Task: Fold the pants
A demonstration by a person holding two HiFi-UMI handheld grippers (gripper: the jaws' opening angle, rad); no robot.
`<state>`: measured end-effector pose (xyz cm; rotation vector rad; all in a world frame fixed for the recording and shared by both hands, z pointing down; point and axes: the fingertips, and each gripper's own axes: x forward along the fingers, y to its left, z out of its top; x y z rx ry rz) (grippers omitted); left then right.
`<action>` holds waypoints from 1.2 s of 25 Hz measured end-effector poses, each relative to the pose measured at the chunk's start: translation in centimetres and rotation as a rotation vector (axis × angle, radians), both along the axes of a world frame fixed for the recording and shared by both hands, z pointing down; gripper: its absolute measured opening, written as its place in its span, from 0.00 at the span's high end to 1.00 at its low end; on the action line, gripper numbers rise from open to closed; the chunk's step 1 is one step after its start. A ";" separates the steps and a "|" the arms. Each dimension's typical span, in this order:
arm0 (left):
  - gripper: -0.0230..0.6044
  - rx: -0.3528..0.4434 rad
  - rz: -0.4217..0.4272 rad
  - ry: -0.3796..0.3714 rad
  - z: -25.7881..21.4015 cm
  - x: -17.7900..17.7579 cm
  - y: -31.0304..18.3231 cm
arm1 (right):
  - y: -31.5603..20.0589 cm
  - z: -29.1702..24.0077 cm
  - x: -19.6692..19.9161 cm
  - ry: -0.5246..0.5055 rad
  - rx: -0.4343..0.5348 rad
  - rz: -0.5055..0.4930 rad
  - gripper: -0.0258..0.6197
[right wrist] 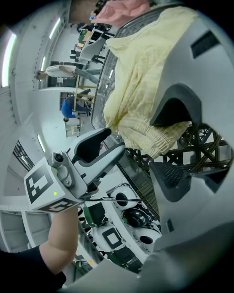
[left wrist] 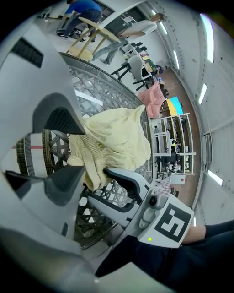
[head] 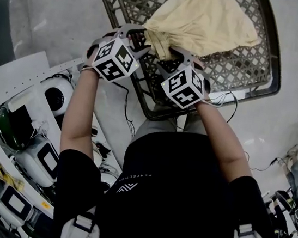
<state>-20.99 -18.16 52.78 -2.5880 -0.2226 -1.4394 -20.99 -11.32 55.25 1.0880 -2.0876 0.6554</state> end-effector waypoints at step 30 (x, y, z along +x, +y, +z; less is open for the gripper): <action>0.52 -0.059 0.120 -0.069 1.7 -0.7 1.2 | 1.2 0.0 0.0 0.104 -0.003 -0.049 0.79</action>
